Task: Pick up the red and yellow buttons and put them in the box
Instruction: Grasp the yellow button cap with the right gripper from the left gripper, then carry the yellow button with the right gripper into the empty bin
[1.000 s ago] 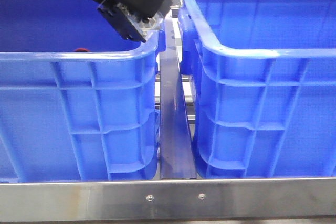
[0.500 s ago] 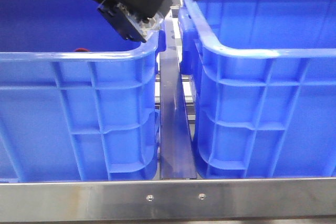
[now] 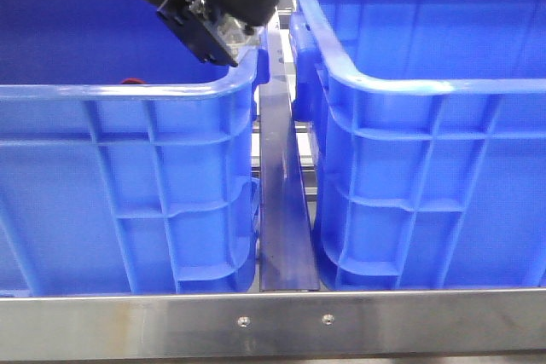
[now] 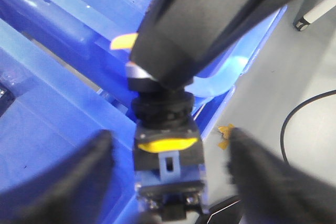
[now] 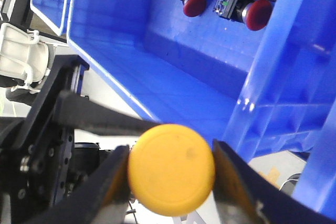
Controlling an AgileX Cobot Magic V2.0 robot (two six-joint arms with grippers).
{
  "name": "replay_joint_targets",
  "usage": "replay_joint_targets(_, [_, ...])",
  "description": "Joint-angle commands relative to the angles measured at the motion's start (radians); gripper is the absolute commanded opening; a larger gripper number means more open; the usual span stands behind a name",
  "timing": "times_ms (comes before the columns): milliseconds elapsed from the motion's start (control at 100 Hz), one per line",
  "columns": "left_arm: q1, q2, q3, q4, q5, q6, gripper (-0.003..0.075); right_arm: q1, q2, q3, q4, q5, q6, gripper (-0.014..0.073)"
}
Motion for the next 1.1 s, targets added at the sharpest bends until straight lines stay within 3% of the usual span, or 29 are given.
replay_joint_targets(0, [-0.006,-0.019,-0.036,-0.020,-0.064,-0.003,0.0524,-0.033,-0.032,-0.055,0.062,-0.012,-0.035,0.0197])
replay_joint_targets(240, [-0.006,-0.019,-0.036,-0.020,-0.064,-0.003,0.0524,-0.234,-0.074,-0.136,0.026,-0.038,-0.198,0.0197])
replay_joint_targets(370, [-0.006,-0.019,-0.036,-0.020,-0.064,-0.003,0.0524,-0.308,-0.087,-0.136,-0.084,-0.125,-0.276,0.0197])
replay_joint_targets(580, [-0.006,-0.019,-0.036,-0.020,-0.064,-0.003,0.0524,-0.296,-0.086,-0.046,-0.284,-0.448,-0.281,0.0197])
replay_joint_targets(780, [-0.006,-0.019,-0.036,-0.027,-0.064,-0.003,0.0524,-0.258,-0.059,0.085,-0.288,-0.806,-0.287,0.0197])
replay_joint_targets(1090, [-0.006,-0.019,-0.036,-0.046,-0.064,-0.003,0.0522,-0.189,0.143,0.084,-0.288,-1.133,-0.287,0.0197])
